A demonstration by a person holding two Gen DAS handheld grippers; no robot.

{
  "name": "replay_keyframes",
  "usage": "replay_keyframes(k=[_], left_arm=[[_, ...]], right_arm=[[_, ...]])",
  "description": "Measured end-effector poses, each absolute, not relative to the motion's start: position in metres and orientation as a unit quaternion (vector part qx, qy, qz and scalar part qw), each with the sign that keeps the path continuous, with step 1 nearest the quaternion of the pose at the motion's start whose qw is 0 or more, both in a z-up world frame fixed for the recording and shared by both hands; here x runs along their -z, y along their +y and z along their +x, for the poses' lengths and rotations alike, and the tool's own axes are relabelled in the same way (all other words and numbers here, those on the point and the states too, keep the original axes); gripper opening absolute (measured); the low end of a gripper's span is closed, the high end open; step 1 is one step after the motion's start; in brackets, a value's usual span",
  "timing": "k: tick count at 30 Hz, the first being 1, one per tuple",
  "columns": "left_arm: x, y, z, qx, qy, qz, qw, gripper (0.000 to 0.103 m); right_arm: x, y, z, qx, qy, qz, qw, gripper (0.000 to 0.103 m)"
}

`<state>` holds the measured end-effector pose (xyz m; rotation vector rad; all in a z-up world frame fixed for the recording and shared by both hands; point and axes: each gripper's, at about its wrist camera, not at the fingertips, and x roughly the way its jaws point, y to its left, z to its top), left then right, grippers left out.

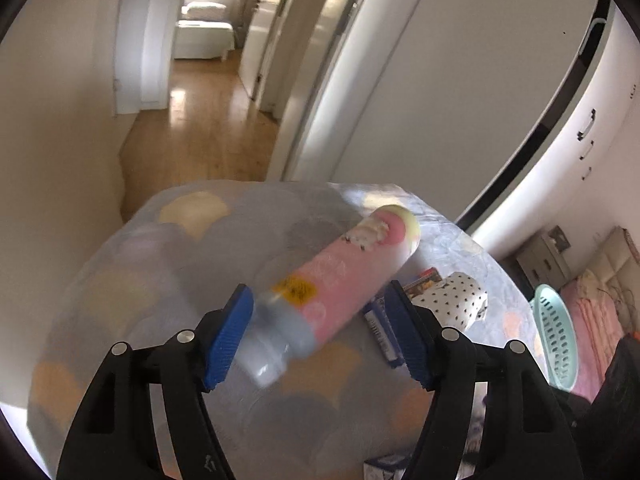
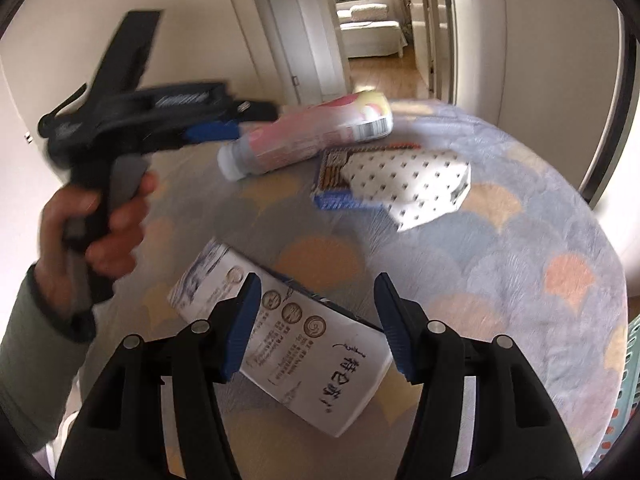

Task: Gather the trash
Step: 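Grasp the white carton with the right tool while the left tool grasps the pink milk bottle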

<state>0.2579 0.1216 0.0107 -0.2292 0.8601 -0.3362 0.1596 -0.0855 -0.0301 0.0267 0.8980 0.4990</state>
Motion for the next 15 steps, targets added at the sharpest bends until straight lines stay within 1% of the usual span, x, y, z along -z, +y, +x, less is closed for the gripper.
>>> replay_keyframes(k=[5, 7, 9, 12, 15], left_arm=[[-0.009, 0.118, 0.267, 0.157, 0.416, -0.084, 0.892, 0.067], [-0.007, 0.117, 0.269, 0.163, 0.42, -0.076, 0.89, 0.067], [-0.002, 0.113, 0.272, 0.167, 0.428, -0.067, 0.886, 0.067], [0.004, 0.108, 0.275, 0.168, 0.435, -0.051, 0.883, 0.07], [0.008, 0.105, 0.277, 0.173, 0.442, -0.053, 0.879, 0.071]], right_arm=[[0.034, -0.088, 0.139, -0.254, 0.439, 0.011, 0.862, 0.055], [0.032, -0.088, 0.125, -0.27, 0.437, 0.005, 0.858, 0.058], [0.032, -0.083, 0.114, -0.285, 0.43, -0.007, 0.857, 0.064], [0.033, -0.069, 0.105, -0.306, 0.423, -0.028, 0.852, 0.068], [0.033, -0.056, 0.103, -0.306, 0.417, -0.044, 0.855, 0.068]])
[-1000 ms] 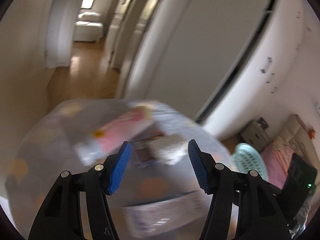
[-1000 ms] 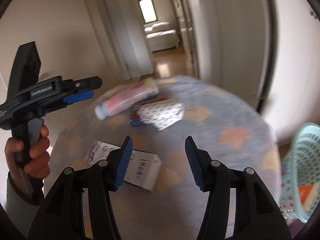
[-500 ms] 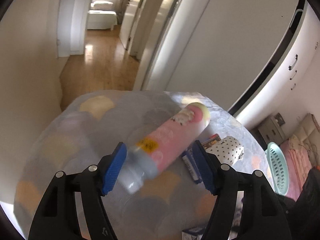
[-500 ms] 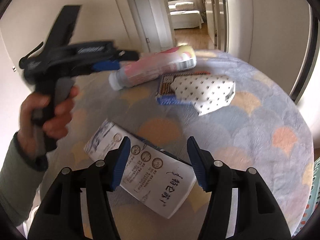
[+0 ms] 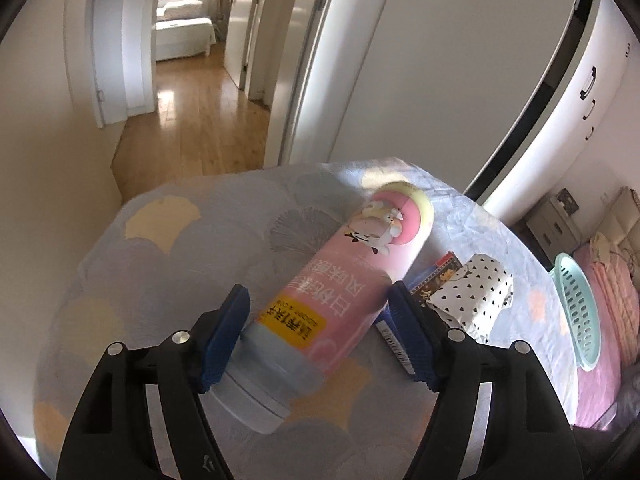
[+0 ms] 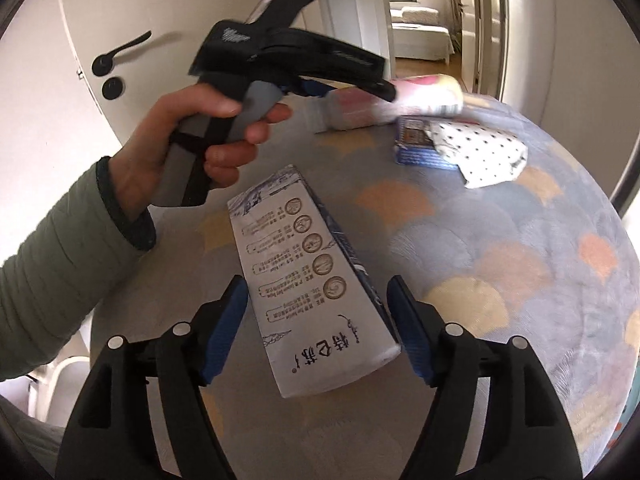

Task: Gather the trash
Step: 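Grasp the white carton with the right tool while the left tool grasps the pink milk bottle, then carry carton and bottle over the teal basket and open both tools to drop them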

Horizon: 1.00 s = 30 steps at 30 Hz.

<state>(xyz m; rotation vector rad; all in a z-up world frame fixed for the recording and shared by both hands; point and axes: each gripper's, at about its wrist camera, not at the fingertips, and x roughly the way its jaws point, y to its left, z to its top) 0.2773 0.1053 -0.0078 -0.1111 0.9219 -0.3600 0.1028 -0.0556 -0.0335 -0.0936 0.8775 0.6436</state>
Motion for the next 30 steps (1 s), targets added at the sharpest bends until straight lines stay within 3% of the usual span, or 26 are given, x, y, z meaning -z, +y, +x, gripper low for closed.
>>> replay_keyframes(k=[4, 11, 14, 16, 30], left_arm=[[0.013, 0.096, 0.279, 0.17, 0.452, -0.031, 0.875, 0.071], [0.016, 0.091, 0.279, 0.16, 0.457, -0.026, 0.874, 0.063], [0.014, 0.095, 0.272, 0.158, 0.459, -0.027, 0.874, 0.053], [0.014, 0.1, 0.266, 0.153, 0.463, -0.032, 0.873, 0.051], [0.001, 0.122, 0.155, 0.154, 0.425, -0.113, 0.885, 0.046]], right_arm=[[0.041, -0.046, 0.107, -0.298, 0.423, -0.049, 0.854, 0.068], [0.046, -0.035, 0.108, -0.273, 0.423, -0.07, 0.861, 0.067], [0.043, -0.038, 0.099, -0.278, 0.414, -0.069, 0.864, 0.054], [0.044, -0.042, 0.094, -0.271, 0.415, -0.067, 0.866, 0.054], [0.016, -0.116, 0.05, -0.194, 0.384, -0.011, 0.903, 0.053]])
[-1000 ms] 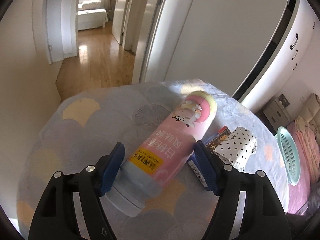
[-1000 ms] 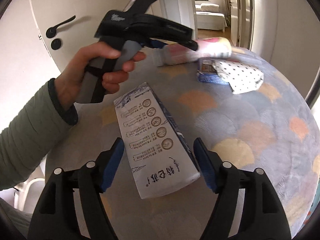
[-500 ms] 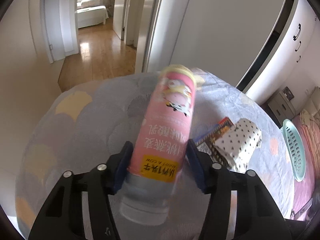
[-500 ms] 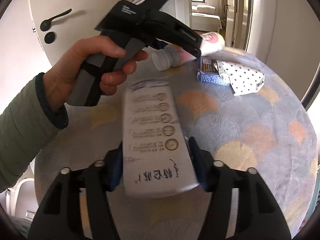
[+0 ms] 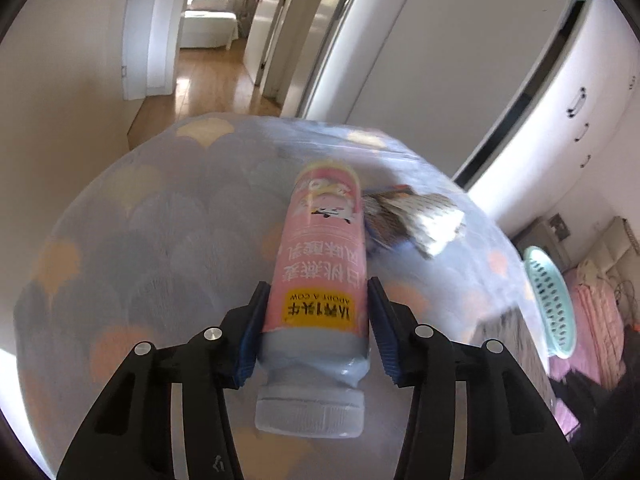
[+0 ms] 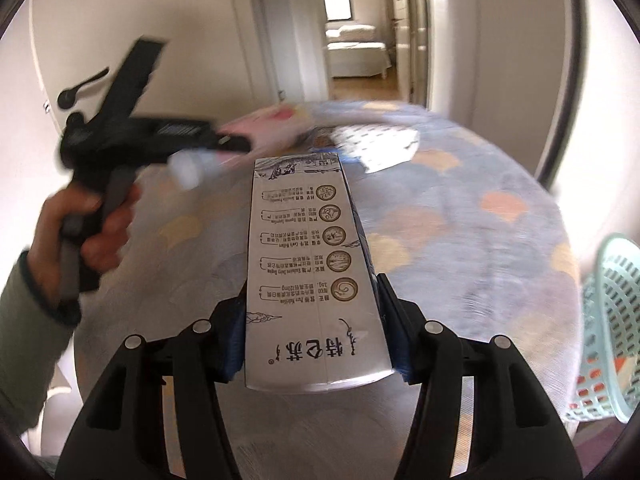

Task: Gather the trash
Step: 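Carry carton and bottle over the teal basket and open both tools to drop them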

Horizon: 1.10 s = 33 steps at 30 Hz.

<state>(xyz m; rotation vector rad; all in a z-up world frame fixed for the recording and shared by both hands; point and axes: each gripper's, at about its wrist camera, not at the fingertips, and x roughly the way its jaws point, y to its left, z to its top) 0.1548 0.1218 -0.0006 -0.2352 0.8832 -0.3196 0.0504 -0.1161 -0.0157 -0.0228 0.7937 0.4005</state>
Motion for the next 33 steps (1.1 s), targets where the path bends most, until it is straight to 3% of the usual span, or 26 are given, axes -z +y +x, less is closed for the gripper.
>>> replay_keyframes(k=[16, 25, 33], left_arm=[[-0.044, 0.008, 0.08, 0.262, 0.371, -0.087, 0.887, 0.046], [-0.06, -0.098, 0.085, 0.349, 0.358, -0.044, 0.865, 0.046], [-0.048, -0.194, 0.099, 0.403, 0.376, -0.003, 0.835, 0.046]], right_arm=[[-0.022, -0.216, 0.01, -0.096, 0.329, 0.043, 0.938, 0.053], [-0.033, -0.309, -0.009, 0.028, 0.306, 0.083, 0.948, 0.053], [-0.012, -0.393, -0.008, 0.135, 0.335, 0.144, 0.921, 0.053]])
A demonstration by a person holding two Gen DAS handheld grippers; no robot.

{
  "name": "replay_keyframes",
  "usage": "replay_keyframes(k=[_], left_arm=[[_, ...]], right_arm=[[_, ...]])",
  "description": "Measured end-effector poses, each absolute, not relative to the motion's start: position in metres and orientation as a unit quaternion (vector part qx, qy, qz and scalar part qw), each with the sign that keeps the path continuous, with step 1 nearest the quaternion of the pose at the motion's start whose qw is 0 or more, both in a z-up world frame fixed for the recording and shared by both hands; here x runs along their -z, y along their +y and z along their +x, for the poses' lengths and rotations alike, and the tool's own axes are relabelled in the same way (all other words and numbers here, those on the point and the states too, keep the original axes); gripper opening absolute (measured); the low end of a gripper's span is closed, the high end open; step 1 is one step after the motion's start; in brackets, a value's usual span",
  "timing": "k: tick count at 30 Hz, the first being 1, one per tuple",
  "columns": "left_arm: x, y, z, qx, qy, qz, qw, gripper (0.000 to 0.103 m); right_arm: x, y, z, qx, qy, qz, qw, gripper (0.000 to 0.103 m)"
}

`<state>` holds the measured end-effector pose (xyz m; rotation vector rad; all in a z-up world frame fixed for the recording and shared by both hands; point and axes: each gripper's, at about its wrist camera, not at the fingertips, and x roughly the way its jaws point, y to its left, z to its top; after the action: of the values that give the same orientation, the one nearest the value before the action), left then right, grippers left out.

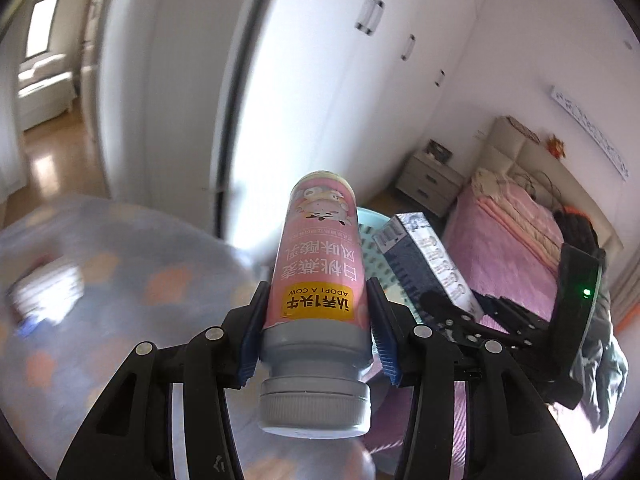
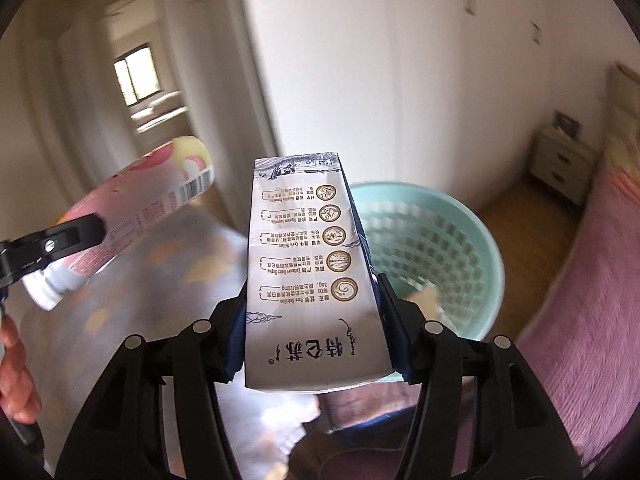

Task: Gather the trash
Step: 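Carry carton and bottle over the teal basket and open both tools to drop them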

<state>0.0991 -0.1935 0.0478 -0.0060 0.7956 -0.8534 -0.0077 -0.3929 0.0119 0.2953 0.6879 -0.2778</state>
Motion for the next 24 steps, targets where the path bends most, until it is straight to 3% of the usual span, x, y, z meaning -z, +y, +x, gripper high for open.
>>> replay_keyframes(k=[15, 24], left_arm=[[0.014, -0.309, 0.148, 0.415, 0.444, 0.018, 0.794, 0.047], [0.014, -0.297, 0.138, 0.42, 0.441, 0.014, 0.793, 0.055]], right_arm=[[0.035, -0.476, 0.022, 0.204, 0.388, 0.235, 0.868, 0.055], [0.04, -0.476, 0.02, 0.207, 0.388, 0.254, 0.862, 0.057]])
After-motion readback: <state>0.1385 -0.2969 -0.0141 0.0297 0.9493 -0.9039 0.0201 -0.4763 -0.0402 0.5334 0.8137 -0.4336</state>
